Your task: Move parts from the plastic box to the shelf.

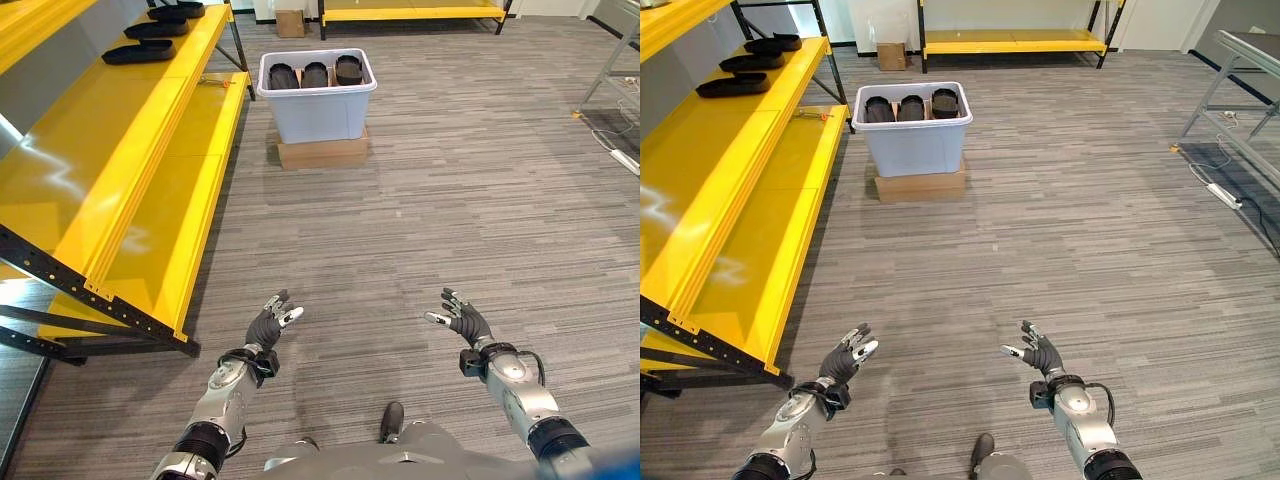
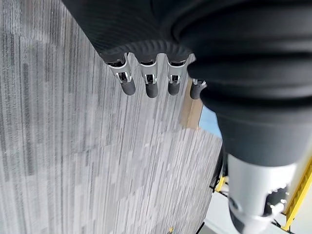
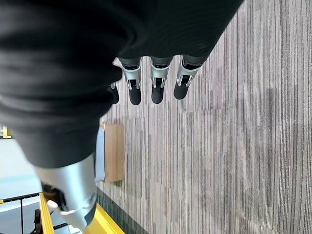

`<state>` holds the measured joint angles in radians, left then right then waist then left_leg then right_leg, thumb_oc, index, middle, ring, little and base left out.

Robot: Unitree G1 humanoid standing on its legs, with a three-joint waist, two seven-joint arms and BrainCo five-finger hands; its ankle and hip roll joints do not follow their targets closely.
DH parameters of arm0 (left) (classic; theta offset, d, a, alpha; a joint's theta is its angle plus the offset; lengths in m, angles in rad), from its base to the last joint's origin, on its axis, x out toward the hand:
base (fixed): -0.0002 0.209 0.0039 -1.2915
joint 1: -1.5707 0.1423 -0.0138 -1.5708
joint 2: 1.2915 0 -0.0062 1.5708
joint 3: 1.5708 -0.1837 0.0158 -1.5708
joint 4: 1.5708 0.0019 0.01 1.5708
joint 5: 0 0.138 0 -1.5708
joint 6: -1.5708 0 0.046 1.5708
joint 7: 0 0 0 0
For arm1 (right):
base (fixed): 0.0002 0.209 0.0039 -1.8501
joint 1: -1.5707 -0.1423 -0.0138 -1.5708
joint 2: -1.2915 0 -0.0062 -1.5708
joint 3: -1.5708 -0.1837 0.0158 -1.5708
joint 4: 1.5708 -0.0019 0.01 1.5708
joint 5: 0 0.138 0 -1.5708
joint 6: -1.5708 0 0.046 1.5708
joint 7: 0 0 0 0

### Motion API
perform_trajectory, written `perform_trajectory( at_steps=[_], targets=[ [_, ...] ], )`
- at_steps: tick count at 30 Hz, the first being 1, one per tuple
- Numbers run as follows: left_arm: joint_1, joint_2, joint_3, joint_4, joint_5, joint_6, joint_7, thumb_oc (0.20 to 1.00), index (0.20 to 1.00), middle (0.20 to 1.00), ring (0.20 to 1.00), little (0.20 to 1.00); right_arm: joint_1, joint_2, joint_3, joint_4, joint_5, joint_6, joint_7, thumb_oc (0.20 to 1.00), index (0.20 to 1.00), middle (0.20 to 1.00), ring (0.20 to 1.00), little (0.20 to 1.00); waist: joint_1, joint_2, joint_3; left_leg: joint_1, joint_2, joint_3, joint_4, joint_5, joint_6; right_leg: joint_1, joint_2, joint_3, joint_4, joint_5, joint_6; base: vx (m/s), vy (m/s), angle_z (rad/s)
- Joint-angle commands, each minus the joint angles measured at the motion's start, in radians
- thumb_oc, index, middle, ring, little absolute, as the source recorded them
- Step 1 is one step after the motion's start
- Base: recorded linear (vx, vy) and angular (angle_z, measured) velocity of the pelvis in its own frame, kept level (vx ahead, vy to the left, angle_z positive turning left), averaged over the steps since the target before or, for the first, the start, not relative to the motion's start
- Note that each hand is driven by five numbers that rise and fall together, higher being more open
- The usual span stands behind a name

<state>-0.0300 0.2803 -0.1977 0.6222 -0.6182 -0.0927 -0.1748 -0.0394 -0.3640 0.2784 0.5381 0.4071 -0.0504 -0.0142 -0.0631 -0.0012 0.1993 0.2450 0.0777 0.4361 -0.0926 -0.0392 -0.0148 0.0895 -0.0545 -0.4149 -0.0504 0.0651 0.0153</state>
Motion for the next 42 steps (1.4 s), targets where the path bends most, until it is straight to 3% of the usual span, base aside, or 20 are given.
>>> perform_trajectory(
  at_steps=[1,5,10,14,16,17,20,21,22,24,28,32,38,41,42],
  targets=[
    [-0.068,0.009,-0.047,-0.011,0.026,-0.037,-0.004,1.000,1.000,1.000,1.000,1.000,-0.049,0.027,-0.015,-0.011,0.004,-0.065,-0.019,1.000,1.000,1.000,1.000,1.000,-0.003,-0.023,-0.017,-0.062,-0.024,0.009,0.036,-0.020,0.024,0.034,-0.099,0.045,0.125,-0.121,0.132,-0.01,0.056,-0.08],
    [-0.071,0.007,-0.060,-0.010,0.023,-0.036,0.013,1.000,1.000,1.000,1.000,1.000,-0.048,0.033,-0.022,-0.019,0.002,-0.071,-0.022,1.000,1.000,1.000,1.000,1.000,-0.008,-0.019,-0.011,-0.057,-0.034,0.013,0.029,-0.023,0.033,0.016,-0.109,0.051,0.138,-0.112,0.144,0.00,0.073,-0.06],
    [-0.074,0.004,-0.071,0.003,0.026,-0.014,0.008,1.000,1.000,1.000,1.000,1.000,-0.052,0.024,-0.009,-0.033,-0.063,-0.078,-0.059,1.000,1.000,1.000,1.000,1.000,-0.014,-0.016,-0.005,-0.069,-0.036,0.020,0.036,-0.025,0.046,-0.011,-0.096,0.060,0.212,-0.147,0.136,-0.01,0.082,0.00],
    [-0.095,-0.008,-0.081,0.009,-0.043,0.003,-0.001,1.000,1.000,1.000,1.000,1.000,-0.070,0.020,-0.016,-0.029,-0.033,-0.085,-0.124,1.000,1.000,1.000,1.000,1.000,-0.024,-0.007,0.014,-0.074,-0.054,0.012,0.031,-0.030,0.067,-0.074,-0.090,0.076,0.364,-0.156,0.139,-0.04,0.168,0.01],
    [-0.103,-0.016,-0.083,0.015,-0.044,0.018,0.012,1.000,1.000,1.000,1.000,1.000,-0.073,0.021,-0.024,-0.018,-0.049,-0.100,-0.138,1.000,1.000,1.000,1.000,1.000,-0.033,0.006,0.035,-0.056,-0.067,0.002,0.012,-0.034,0.086,-0.177,-0.132,0.079,0.580,-0.111,0.164,0.00,0.225,0.05],
    [-0.099,-0.018,-0.085,0.021,-0.028,0.018,0.009,1.000,1.000,1.000,1.000,1.000,-0.066,0.023,-0.033,-0.025,-0.054,-0.111,-0.138,1.000,1.000,1.000,1.000,1.000,-0.039,0.007,0.047,-0.041,-0.076,-0.006,0.009,-0.044,0.086,-0.227,-0.157,0.081,0.607,-0.066,0.174,0.05,0.103,0.00],
    [-0.097,-0.016,-0.093,0.016,-0.012,0.024,-0.040,1.000,1.000,1.000,1.000,1.000,-0.050,0.028,-0.046,-0.046,-0.062,-0.111,-0.148,1.000,1.000,1.000,1.000,1.000,-0.055,-0.006,0.057,-0.021,-0.081,-0.025,0.009,-0.062,0.078,-0.230,-0.159,0.094,0.455,-0.015,0.183,0.17,-0.110,0.10],
    [-0.103,-0.017,-0.118,0.009,-0.020,0.053,-0.029,1.000,1.000,1.000,1.000,1.000,-0.032,0.039,-0.056,-0.062,-0.065,-0.114,-0.181,1.000,1.000,1.000,1.000,1.000,-0.068,-0.034,0.061,-0.011,-0.090,-0.053,0.018,-0.091,0.070,-0.222,-0.177,0.150,0.210,0.109,0.220,0.37,-0.374,0.38],
    [-0.103,-0.019,-0.123,0.012,-0.040,0.070,-0.019,1.000,1.000,1.000,1.000,1.000,-0.028,0.043,-0.061,-0.063,-0.075,-0.115,-0.188,1.000,1.000,1.000,1.000,1.000,-0.068,-0.044,0.065,-0.007,-0.089,-0.048,0.023,-0.100,0.066,-0.231,-0.200,0.154,0.158,0.159,0.232,0.41,-0.414,0.75],
    [-0.083,-0.015,-0.118,0.017,-0.046,0.087,-0.011,1.000,1.000,1.000,1.000,1.000,-0.026,0.046,-0.081,-0.063,-0.080,-0.125,-0.198,1.000,1.000,1.000,1.000,1.000,-0.053,-0.046,0.084,0.018,-0.067,-0.008,0.047,-0.126,0.054,-0.249,-0.245,0.091,0.122,0.208,0.246,0.36,-0.302,0.71],
    [-0.076,-0.008,-0.112,0.019,-0.050,0.087,-0.023,1.000,1.000,1.000,1.000,1.000,-0.010,0.028,-0.113,-0.073,-0.081,-0.143,-0.244,1.000,1.000,1.000,1.000,1.000,-0.064,-0.058,0.070,-0.008,-0.076,-0.031,0.117,-0.162,0.070,-0.227,-0.206,0.119,0.137,0.173,0.236,0.41,-0.240,0.19],
    [-0.056,-0.023,-0.082,0.016,-0.126,0.092,-0.017,1.000,1.000,1.000,1.000,1.000,-0.022,0.003,-0.099,-0.059,-0.120,-0.128,-0.228,1.000,1.000,1.000,1.000,1.000,-0.059,-0.052,0.051,-0.013,-0.057,-0.004,0.194,-0.196,0.071,-0.203,-0.182,0.077,0.183,0.059,0.194,0.35,-0.192,0.42],
    [-0.020,-0.059,-0.044,0.039,-0.111,0.070,-0.006,1.000,1.000,1.000,1.000,1.000,-0.007,-0.009,-0.091,-0.022,-0.096,-0.105,-0.212,1.000,1.000,1.000,1.000,1.000,-0.070,-0.049,0.005,0.003,-0.044,0.013,0.281,-0.257,0.059,-0.178,-0.131,0.068,0.202,-0.020,0.134,0.38,-0.236,0.01],
    [-0.014,-0.072,-0.036,0.042,-0.107,0.067,0.007,1.000,1.000,1.000,1.000,1.000,0.003,-0.024,-0.089,-0.019,-0.151,-0.092,-0.200,1.000,1.000,1.000,1.000,1.000,-0.081,-0.037,-0.017,0.007,-0.027,0.020,0.360,-0.222,0.025,-0.166,-0.084,0.061,0.196,-0.062,0.093,0.33,-0.281,0.01],
    [-0.017,-0.077,-0.033,0.045,-0.119,0.067,0.017,1.000,1.000,1.000,1.000,1.000,0.009,-0.038,-0.088,-0.018,-0.159,-0.092,-0.192,1.000,1.000,1.000,1.000,1.000,-0.086,-0.025,-0.028,-0.003,-0.011,0.023,0.422,-0.148,-0.018,-0.151,-0.046,0.053,0.182,-0.090,0.062,0.31,-0.359,-0.02]
  ],
)
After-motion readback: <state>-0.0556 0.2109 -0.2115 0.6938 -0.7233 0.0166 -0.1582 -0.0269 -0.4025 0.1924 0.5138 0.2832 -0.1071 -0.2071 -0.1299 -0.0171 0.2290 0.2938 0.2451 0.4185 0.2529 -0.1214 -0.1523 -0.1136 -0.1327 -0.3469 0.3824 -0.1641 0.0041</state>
